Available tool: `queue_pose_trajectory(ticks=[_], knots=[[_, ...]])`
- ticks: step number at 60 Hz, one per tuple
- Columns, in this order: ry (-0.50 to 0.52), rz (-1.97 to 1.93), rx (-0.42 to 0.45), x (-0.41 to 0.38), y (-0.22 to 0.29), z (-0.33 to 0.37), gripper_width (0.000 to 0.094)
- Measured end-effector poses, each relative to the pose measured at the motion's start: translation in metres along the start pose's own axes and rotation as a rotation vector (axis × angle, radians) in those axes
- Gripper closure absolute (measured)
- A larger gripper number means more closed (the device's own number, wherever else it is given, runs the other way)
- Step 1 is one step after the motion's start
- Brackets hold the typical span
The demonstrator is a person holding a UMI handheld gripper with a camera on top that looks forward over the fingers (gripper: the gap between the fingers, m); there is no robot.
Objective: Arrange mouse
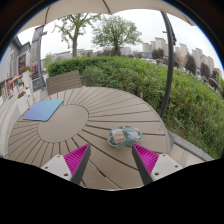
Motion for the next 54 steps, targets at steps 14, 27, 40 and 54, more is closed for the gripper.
queue_pose_trajectory(ticks=[14, 27, 40, 54], knots=[[0.013, -0.027, -0.001, 0.004, 0.033, -0.046, 0.0082], [0.036, 0.022, -0.006, 0.003, 0.052, -0.075, 0.0085], [0.062, 0.041, -0.016, 0.002, 0.062, -0.099, 0.0084], [0.114, 0.058, -0.027, -0.008, 0.067, -0.114, 0.0084]])
Point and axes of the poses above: the point between the fingertips, and its own axes, seen from behind it with the camera up: x to the right, y up, z backward, against the way the camera looks, the point moved 7 cm from there along z, backward, against the way the camera looks, and after that the axes turned 4 degrees about -z, right-handed, at the moved point
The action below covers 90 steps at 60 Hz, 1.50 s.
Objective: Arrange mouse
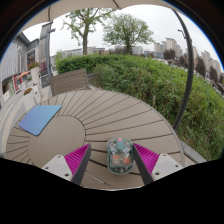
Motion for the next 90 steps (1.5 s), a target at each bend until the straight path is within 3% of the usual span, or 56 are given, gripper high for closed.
queue_pose_trajectory(ticks=[5, 10, 12, 14, 20, 29, 39, 48, 54, 61, 70, 80, 90], knots=[[0.006, 0.003, -0.014, 0.000, -0.002, -0.004, 0.0097], [-0.013, 0.020, -0.010, 0.003, -0.002, -0.005, 0.0200], [-0.025, 0.026, -0.008, 0.005, -0.002, -0.005, 0.0277], [-0.037, 0.036, -0.009, 0.010, -0.001, -0.005, 0.0511], [-0.041, 0.034, -0.029, 0.012, 0.001, -0.005, 0.0574], [-0.061, 0.033, -0.033, 0.012, 0.021, 0.005, 0.0579], [-0.008, -0.001, 0.014, -0.026, 0.088, 0.026, 0.0581], [0.074, -0.054, 0.060, -0.101, 0.148, 0.028, 0.0581], [0.109, -0.046, 0.059, -0.166, 0.161, 0.010, 0.0582], [0.146, -0.054, 0.003, -0.246, 0.146, -0.018, 0.0580], [0.106, -0.075, -0.060, -0.325, 0.106, -0.068, 0.0579], [0.024, -0.079, -0.110, -0.361, 0.058, -0.106, 0.0566], [-0.049, -0.067, -0.119, -0.367, 0.046, -0.108, 0.0461]])
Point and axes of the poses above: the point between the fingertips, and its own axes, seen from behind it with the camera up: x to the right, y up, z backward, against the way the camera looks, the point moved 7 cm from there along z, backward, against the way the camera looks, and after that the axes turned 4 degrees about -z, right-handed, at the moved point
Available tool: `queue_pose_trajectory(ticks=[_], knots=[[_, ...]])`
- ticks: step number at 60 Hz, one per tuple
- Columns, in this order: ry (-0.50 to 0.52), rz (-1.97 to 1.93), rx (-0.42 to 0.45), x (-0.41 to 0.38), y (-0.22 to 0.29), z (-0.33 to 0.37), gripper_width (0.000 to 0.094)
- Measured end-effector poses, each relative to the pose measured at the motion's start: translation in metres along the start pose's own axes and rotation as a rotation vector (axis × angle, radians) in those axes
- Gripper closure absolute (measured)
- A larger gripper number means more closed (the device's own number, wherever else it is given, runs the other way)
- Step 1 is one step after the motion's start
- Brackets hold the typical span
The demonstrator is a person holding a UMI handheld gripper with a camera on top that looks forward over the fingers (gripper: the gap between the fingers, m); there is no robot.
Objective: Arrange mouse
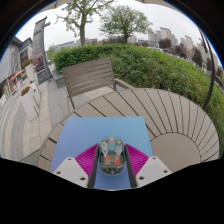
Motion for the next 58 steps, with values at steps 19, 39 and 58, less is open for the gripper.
queue_pose_trajectory(ticks=[19, 39, 58], knots=[[-0.063, -0.005, 0.002, -0.004, 0.040, 0.147, 0.0084], [-0.154, 0.017, -0.056, 0.001, -0.004, 0.314, 0.0092], [-0.180, -0.006, -0.080, 0.024, -0.032, 0.338, 0.0091]])
Point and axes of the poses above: the point between the fingertips, and its own axes, seen from behind it with the camera up: x to the right, y up, z backward, against the way the camera looks, the point moved 7 cm from there along z, backward, against the way the camera looks, and after that the axes turned 4 degrees about -z, right-handed, at the moved point
